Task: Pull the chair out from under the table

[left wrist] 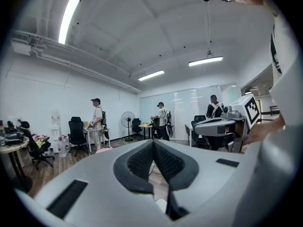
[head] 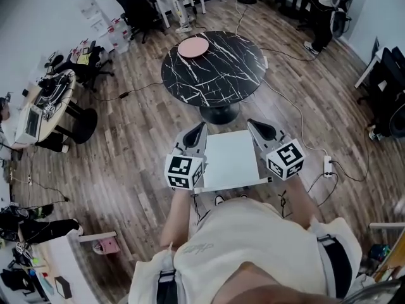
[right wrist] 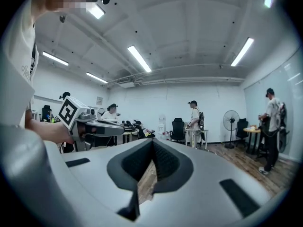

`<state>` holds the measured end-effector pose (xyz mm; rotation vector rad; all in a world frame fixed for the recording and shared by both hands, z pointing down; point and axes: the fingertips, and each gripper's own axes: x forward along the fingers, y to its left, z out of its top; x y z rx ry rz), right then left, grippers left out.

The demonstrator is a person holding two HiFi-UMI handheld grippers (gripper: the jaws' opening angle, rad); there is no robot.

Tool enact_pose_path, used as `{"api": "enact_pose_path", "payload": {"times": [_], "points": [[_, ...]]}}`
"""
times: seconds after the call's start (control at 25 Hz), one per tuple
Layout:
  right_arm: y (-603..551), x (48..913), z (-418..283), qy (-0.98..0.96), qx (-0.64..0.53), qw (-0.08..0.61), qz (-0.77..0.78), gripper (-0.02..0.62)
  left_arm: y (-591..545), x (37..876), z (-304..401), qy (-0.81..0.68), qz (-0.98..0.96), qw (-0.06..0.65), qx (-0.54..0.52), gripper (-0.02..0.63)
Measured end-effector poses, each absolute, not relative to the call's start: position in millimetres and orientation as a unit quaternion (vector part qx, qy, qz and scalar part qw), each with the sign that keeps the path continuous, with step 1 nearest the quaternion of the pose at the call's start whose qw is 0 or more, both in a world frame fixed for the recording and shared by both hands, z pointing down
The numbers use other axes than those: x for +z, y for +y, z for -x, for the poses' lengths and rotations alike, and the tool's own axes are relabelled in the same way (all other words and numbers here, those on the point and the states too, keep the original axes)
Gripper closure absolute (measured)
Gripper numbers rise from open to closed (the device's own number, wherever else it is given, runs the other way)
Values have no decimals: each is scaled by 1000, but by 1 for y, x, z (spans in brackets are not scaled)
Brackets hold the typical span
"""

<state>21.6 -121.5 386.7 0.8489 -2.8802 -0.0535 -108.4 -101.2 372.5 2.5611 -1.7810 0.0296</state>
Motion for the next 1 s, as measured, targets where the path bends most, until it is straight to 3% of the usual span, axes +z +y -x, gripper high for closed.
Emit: {"api": "enact_pose_path", "payload": {"times": [1.0], "points": [[-108, 421, -32, -946, -3, 111, -304, 591, -93, 417, 107, -553, -830, 63, 18, 589]]}}
